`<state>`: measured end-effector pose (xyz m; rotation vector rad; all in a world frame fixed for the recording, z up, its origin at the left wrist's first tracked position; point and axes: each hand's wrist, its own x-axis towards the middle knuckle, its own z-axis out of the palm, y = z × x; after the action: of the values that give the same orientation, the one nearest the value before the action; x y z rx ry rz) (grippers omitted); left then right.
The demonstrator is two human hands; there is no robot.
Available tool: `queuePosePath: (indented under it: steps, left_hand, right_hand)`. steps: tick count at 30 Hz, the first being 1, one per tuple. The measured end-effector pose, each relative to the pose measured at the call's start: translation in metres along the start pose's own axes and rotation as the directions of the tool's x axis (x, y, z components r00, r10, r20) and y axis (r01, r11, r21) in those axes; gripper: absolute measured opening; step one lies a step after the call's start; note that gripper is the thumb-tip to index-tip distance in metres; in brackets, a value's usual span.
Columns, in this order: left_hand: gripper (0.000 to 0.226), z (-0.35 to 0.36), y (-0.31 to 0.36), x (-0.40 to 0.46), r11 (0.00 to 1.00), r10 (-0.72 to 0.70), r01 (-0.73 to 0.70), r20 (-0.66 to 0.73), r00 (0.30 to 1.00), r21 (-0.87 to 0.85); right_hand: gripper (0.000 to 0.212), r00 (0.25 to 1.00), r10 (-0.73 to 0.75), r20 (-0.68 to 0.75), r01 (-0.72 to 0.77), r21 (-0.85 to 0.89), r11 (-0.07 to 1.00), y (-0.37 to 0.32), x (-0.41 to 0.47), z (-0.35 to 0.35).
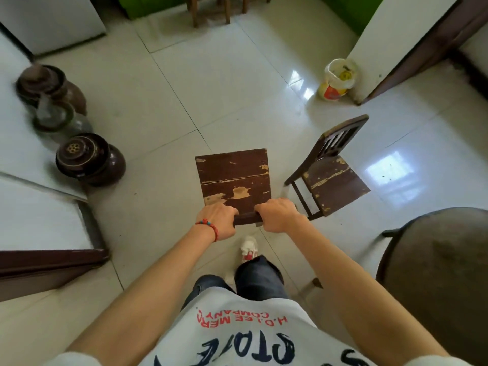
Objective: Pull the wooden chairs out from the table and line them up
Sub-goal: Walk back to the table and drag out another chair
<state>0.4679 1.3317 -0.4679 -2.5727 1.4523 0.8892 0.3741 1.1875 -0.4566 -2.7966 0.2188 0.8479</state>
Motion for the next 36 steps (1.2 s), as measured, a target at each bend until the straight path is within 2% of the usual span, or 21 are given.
queuePosePath:
  steps: [8, 14, 20, 23, 29, 36]
  left_hand:
    - [0.030, -0.048, -0.038, 0.093, 0.999, -0.048, 0.047, -0.056, 0.997, -0.010]
    - [0.034, -0.099, -0.058, 0.164, 0.996, -0.084, 0.085, -0.026, 0.996, 0.021]
    - [0.031, -0.128, -0.066, 0.212, 0.997, -0.052, 0.052, -0.003, 0.999, 0.048]
    - [0.026, -0.139, -0.070, 0.234, 0.998, -0.014, 0.011, 0.043, 0.999, 0.061]
    - [0.032, -0.157, -0.075, 0.275, 0.986, 0.104, -0.123, 0.165, 0.981, 0.111]
    - [0.028, -0.179, -0.092, 0.339, 0.906, 0.324, -0.386, 0.305, 0.896, 0.172]
  right_hand:
    - [0.010, 0.997, -0.071, -0.027, 0.070, -0.048, 0.996, 0.050, 0.093, -0.059]
    - [0.016, 0.996, -0.086, -0.015, 0.085, -0.017, 0.996, 0.095, 0.151, -0.110]
    - [0.016, 0.999, -0.048, 0.004, 0.048, 0.032, 0.998, 0.127, 0.182, -0.132]
    - [0.017, 1.000, -0.010, 0.006, 0.009, 0.075, 0.997, 0.139, 0.191, -0.136]
    - [0.022, 0.994, 0.109, 0.019, -0.111, 0.180, 0.977, 0.155, 0.203, -0.135]
    - [0.021, 0.939, 0.337, 0.068, -0.339, 0.343, 0.876, 0.157, 0.226, -0.135]
